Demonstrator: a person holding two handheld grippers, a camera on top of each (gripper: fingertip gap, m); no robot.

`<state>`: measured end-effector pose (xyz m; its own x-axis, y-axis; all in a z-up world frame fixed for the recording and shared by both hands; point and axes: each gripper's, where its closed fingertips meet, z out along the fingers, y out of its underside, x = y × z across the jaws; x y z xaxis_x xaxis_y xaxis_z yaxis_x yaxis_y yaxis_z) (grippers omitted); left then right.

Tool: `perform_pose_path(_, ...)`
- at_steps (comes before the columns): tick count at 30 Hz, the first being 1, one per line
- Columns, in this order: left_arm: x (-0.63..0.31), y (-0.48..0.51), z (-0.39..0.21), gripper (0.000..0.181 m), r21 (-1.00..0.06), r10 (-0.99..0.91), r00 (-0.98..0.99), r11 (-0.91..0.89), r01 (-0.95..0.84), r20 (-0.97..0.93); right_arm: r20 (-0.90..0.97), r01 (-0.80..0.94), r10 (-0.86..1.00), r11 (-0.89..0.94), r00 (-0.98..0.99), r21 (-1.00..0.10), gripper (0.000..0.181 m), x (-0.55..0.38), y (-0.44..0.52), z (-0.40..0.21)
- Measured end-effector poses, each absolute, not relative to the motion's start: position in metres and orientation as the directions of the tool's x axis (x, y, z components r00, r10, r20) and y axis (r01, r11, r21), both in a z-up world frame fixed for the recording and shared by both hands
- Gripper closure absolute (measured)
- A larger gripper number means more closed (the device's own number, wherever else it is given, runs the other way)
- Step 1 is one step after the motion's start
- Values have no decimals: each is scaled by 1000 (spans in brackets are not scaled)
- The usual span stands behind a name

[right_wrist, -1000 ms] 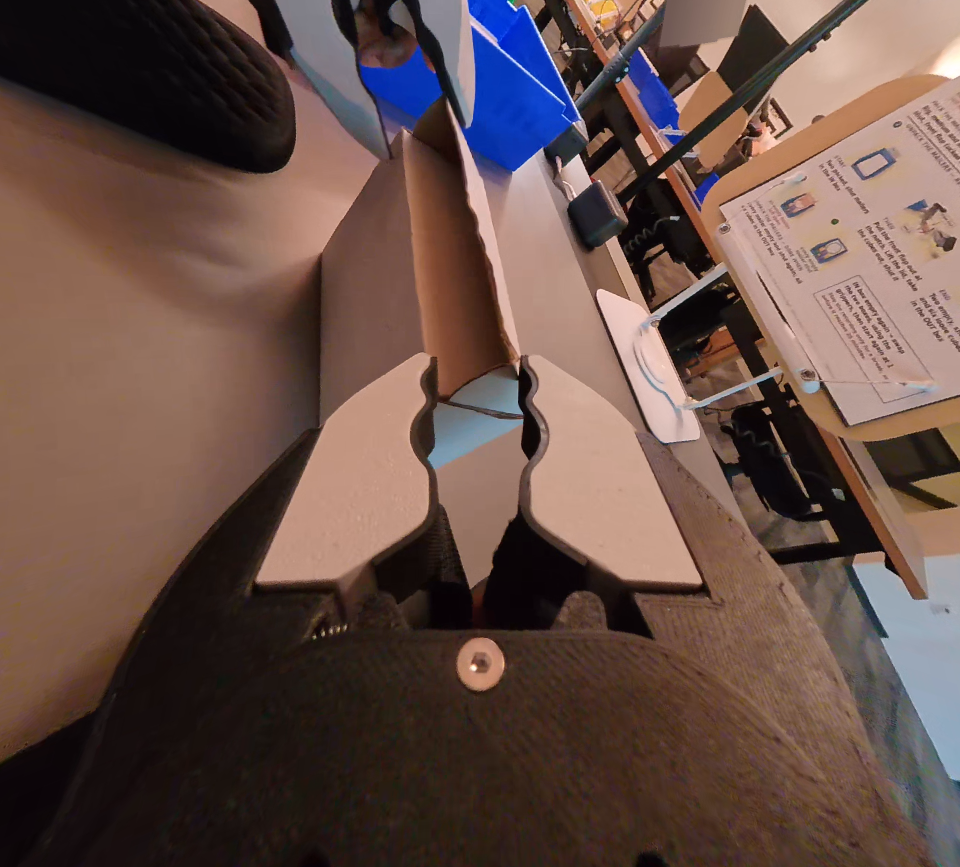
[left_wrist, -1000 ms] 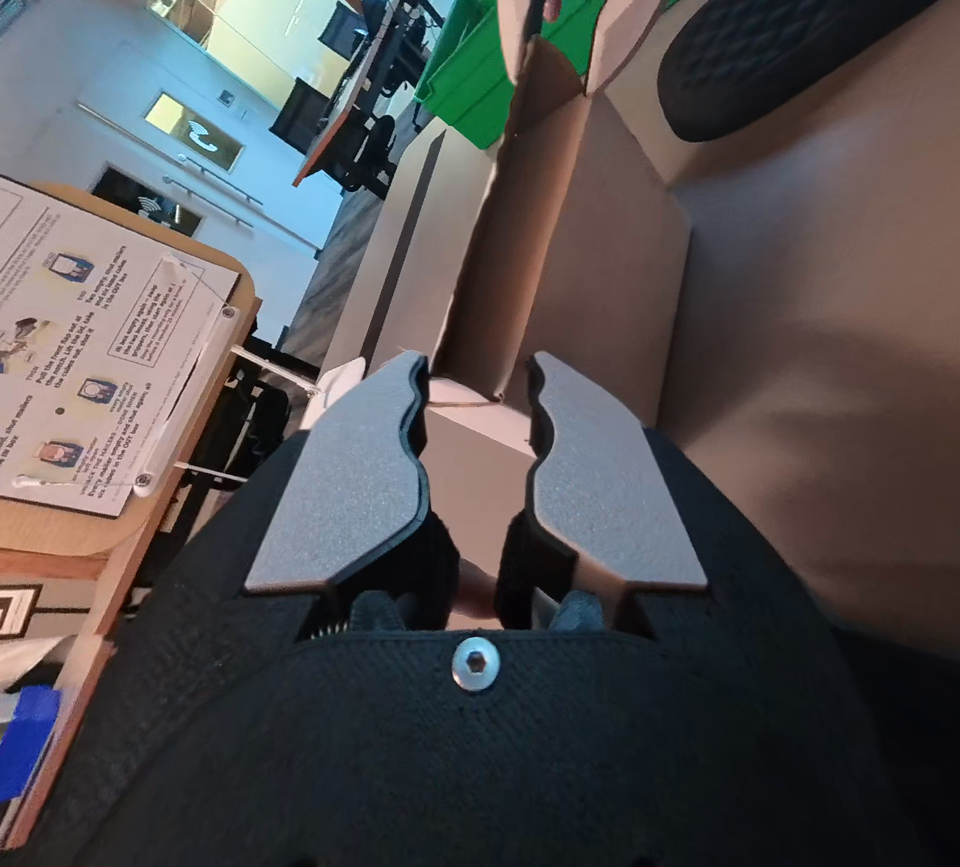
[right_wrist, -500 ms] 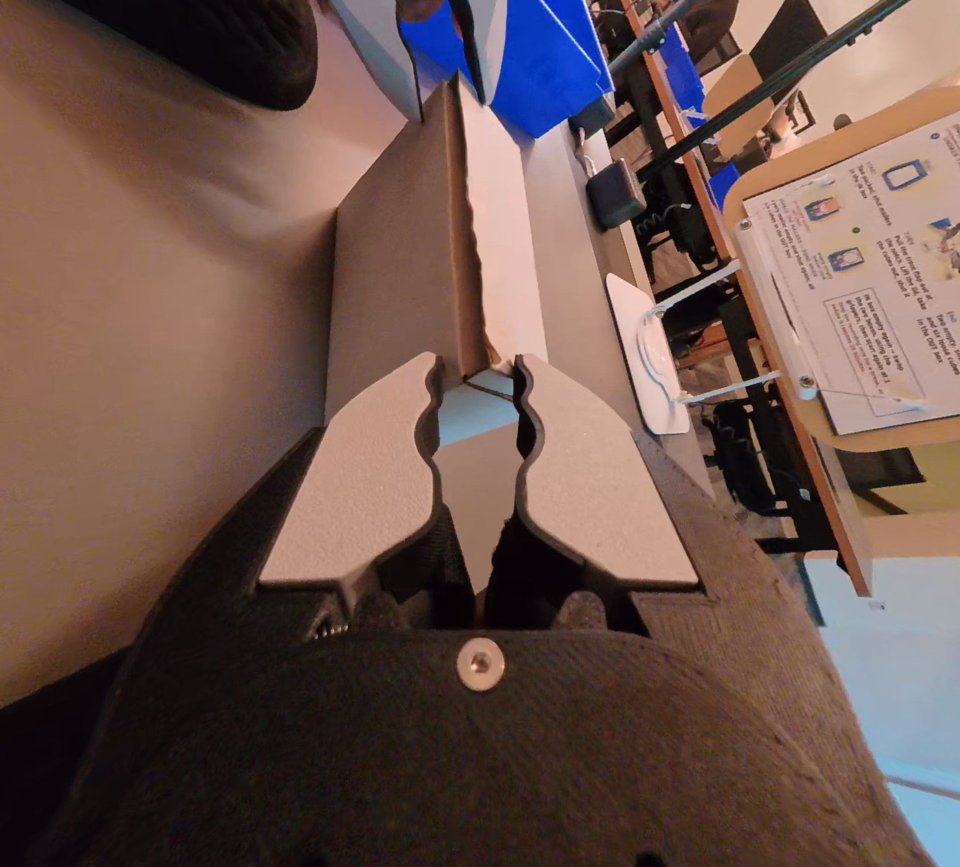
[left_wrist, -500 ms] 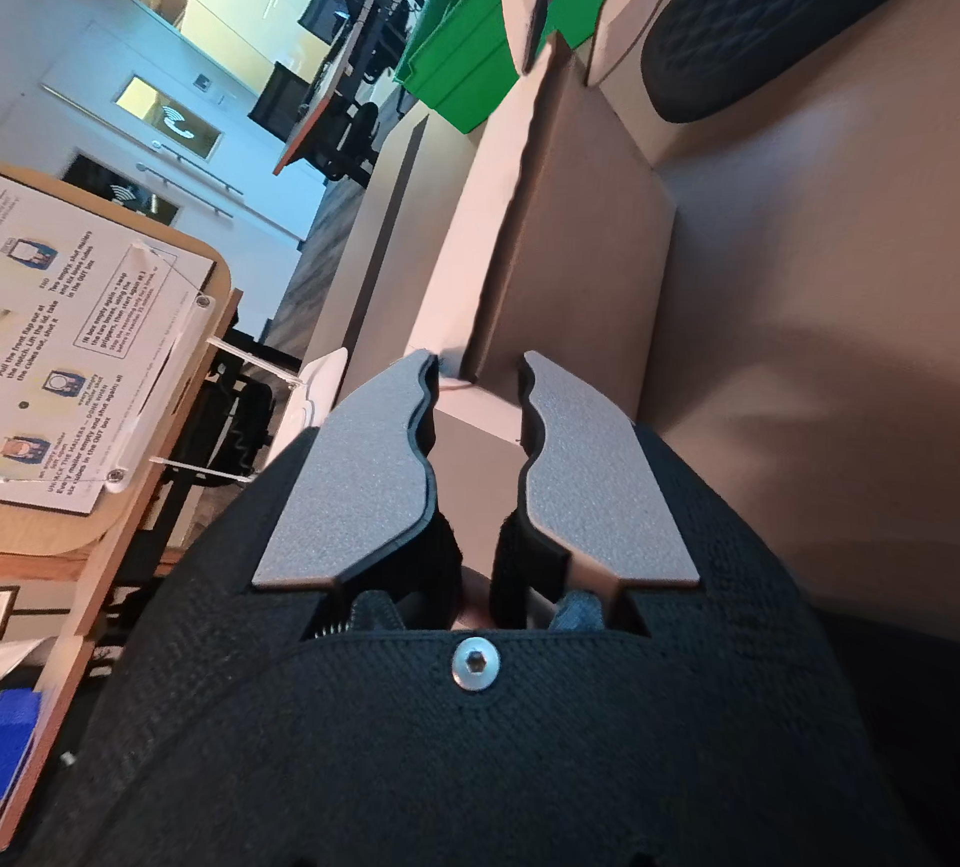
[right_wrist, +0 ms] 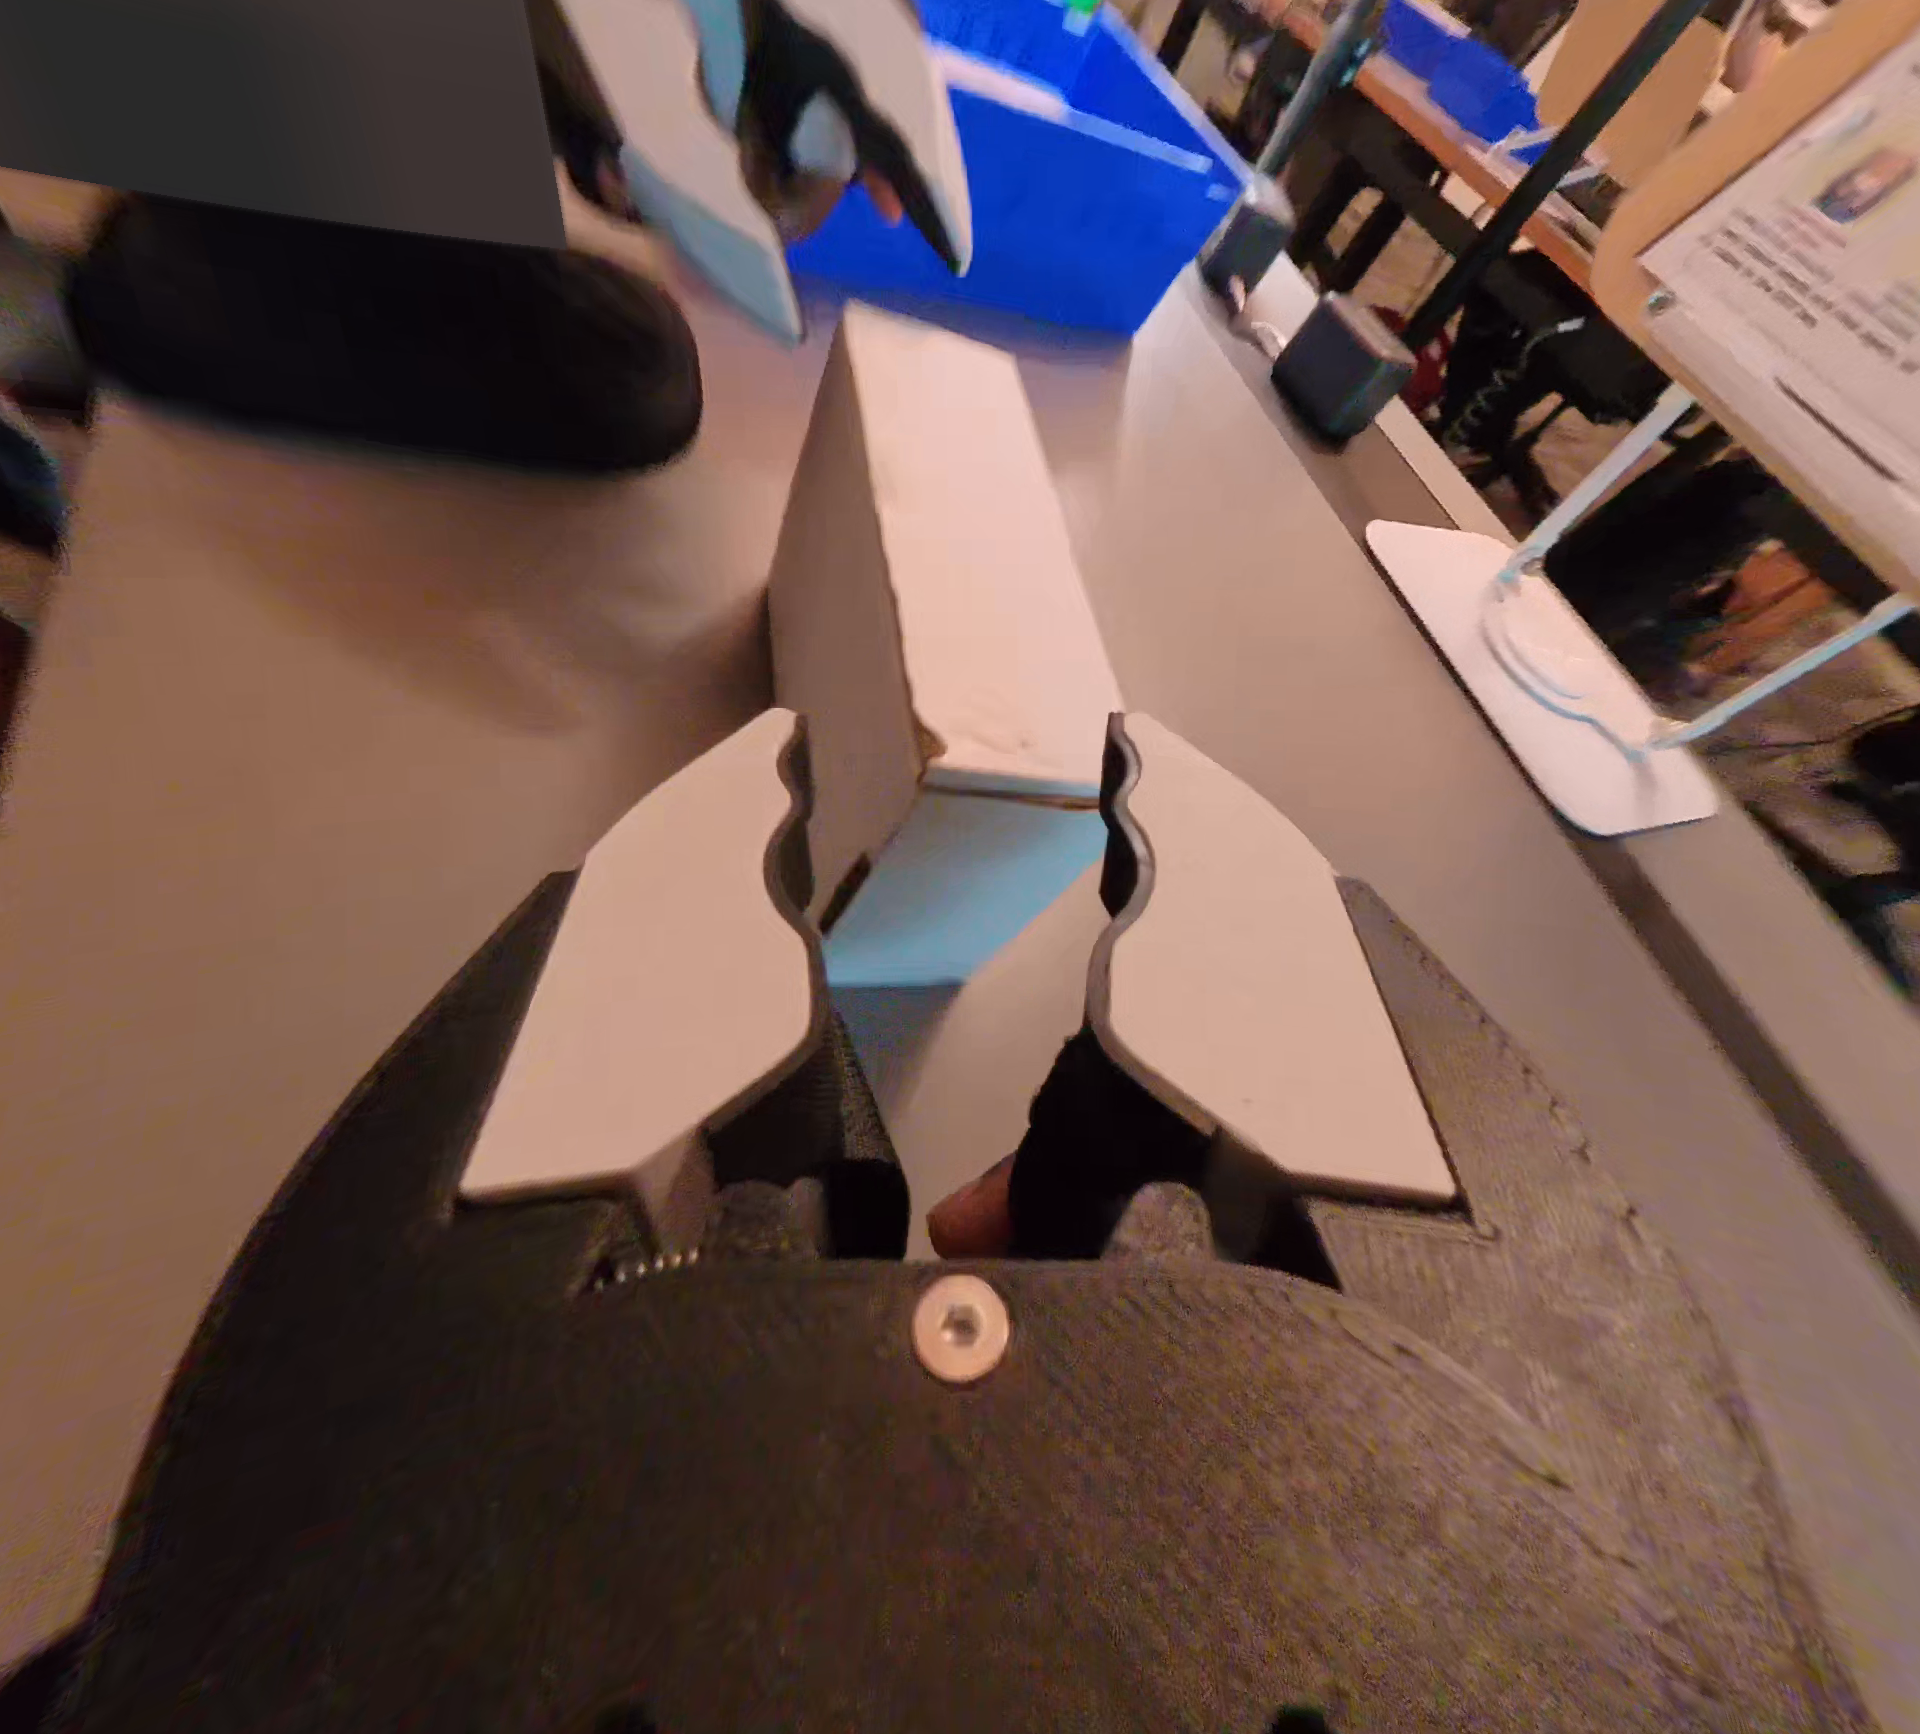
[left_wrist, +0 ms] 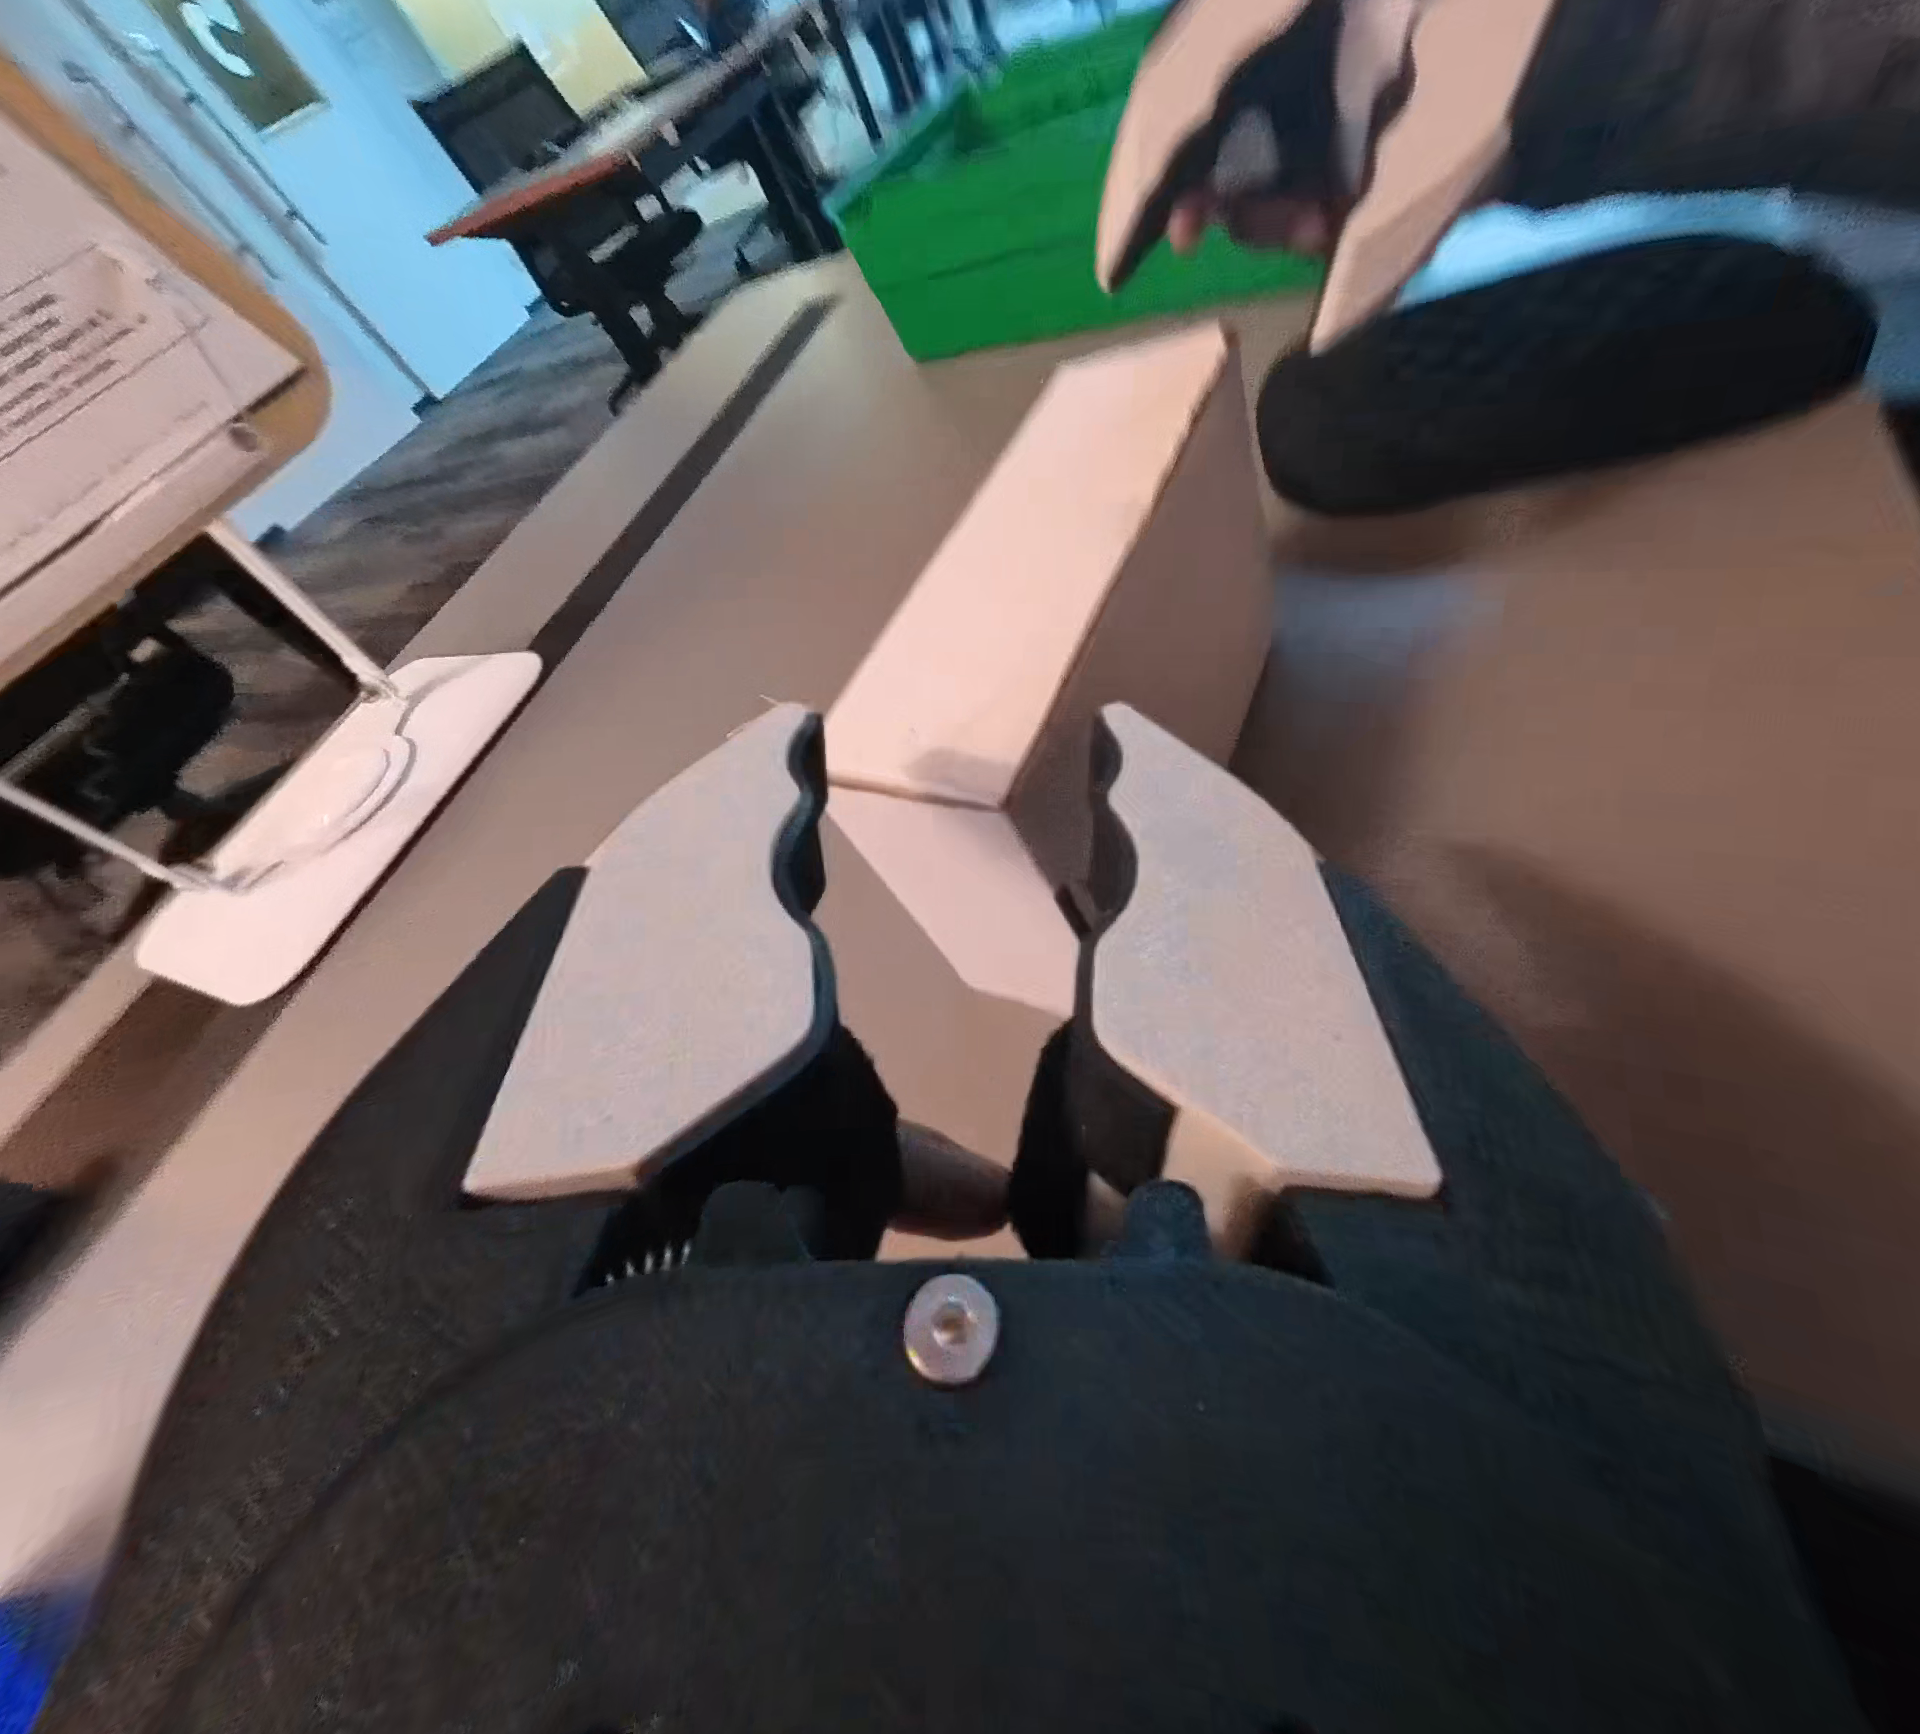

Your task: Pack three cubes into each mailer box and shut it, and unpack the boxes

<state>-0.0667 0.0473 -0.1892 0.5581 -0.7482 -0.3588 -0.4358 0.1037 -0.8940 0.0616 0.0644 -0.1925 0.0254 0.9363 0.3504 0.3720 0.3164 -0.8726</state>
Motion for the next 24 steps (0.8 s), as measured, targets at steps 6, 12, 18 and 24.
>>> perform_pose_path(6, -74, 66, -187, 128, -917, -670, 689, -399, -17, 278, -238, 214, 945, -286, 224, -934, 126, 64, 93, -177)
perform_pose_path(12, -66, 63, -213, 129, -793, -617, 604, -608, 41, 504, -450, 275, 851, -517, 272, -811, 127, 62, 92, -210)
perform_pose_path(18, -66, 62, -214, 130, -815, -632, 608, -578, 43, 481, -470, 269, 855, -516, 219, -813, 137, 61, 87, -212)
perform_pose_path(24, -69, 63, -207, 120, -880, -708, 610, -474, -35, 357, -370, 322, 905, -421, 209, -848, 94, 63, 90, -213)
